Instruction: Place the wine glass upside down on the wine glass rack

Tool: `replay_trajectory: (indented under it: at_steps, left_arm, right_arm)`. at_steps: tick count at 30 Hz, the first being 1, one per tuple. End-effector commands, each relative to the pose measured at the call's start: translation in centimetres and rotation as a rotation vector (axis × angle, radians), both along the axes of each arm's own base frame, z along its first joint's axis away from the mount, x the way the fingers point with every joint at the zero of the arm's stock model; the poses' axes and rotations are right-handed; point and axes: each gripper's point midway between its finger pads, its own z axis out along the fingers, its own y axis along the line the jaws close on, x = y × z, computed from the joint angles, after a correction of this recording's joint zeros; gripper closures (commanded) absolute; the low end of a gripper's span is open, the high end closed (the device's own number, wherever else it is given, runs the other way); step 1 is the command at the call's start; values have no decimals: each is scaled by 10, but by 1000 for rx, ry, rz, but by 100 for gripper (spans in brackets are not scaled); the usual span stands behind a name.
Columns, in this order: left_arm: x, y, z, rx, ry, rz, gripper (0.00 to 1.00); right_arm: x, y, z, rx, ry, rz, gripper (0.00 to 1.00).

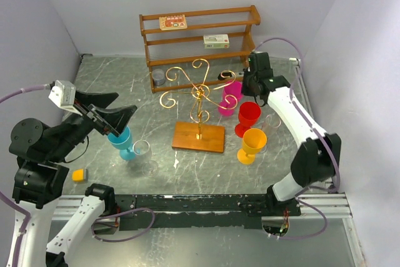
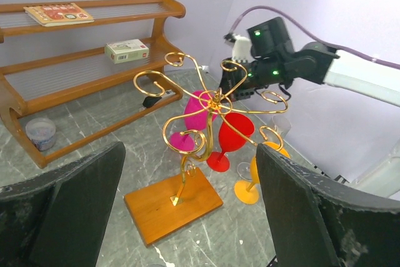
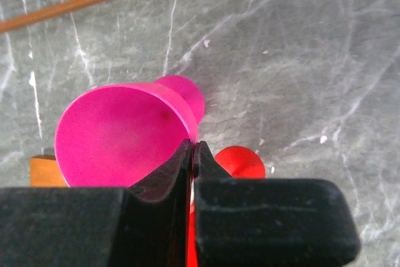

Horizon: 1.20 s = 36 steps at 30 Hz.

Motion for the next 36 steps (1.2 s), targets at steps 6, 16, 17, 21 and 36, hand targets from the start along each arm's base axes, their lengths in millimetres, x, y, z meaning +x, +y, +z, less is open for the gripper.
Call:
replay_trajectory:
  at_steps: [6, 16, 17, 21, 36]
  left_arm:
    - [-21, -17, 15, -6, -61, -147, 3]
    - [-32, -44, 38, -99, -103, -367, 5]
    - [-33, -46, 43, -116, -112, -391, 5]
    - [-31, -52, 65, -212, -133, -460, 3]
    - [27, -50, 100, -706, 69, -490, 5]
  right_arm:
    - [-29, -44, 140, 110, -485, -261, 100]
    - [-89, -31, 247, 343, -884, -103, 100]
    - [-95, -28, 255, 368, -913, -80, 100]
    - [-120, -15, 288, 490, -1046, 26, 100]
    - [-134, 43, 350, 817, -1189, 291, 100]
